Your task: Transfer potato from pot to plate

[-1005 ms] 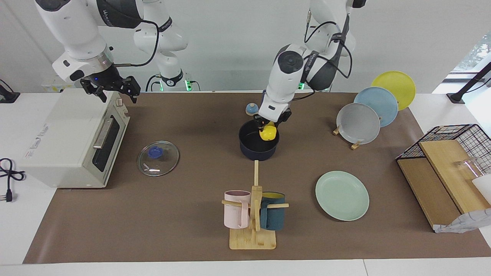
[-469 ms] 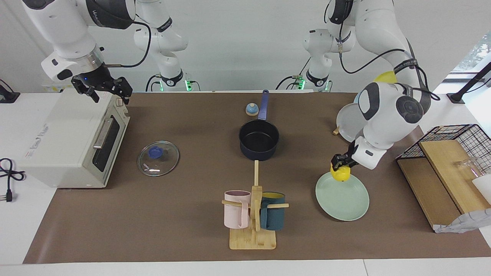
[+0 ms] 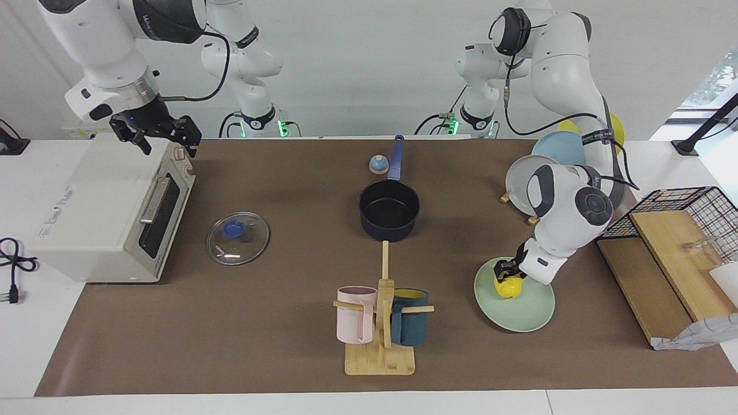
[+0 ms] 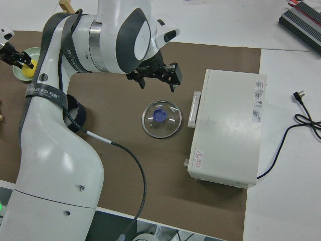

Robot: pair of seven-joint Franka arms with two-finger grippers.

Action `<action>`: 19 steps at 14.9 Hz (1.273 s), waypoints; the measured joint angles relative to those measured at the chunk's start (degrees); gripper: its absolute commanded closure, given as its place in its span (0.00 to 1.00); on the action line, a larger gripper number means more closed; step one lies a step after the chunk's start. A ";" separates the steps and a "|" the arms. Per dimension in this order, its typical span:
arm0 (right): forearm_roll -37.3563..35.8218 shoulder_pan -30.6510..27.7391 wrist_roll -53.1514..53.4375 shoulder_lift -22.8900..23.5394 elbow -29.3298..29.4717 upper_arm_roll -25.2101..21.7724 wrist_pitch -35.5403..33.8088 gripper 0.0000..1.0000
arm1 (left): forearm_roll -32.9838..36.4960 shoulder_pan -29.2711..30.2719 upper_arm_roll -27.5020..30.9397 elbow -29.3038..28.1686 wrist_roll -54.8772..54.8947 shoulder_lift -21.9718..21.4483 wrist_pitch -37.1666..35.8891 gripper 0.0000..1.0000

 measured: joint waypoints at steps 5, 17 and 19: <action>0.00 0.00 0.00 0.00 0.00 0.00 0.00 0.00 | 1.30 0.22 0.09 0.43 2.58 -0.89 0.51 0.00; 0.00 -0.01 0.00 0.00 0.00 0.00 0.00 0.00 | 1.90 2.50 2.80 -0.44 2.66 -30.39 -31.45 0.00; 0.00 -0.01 0.00 0.00 0.00 0.00 0.00 0.00 | 1.90 2.45 2.59 -4.67 2.66 -33.04 -32.04 0.00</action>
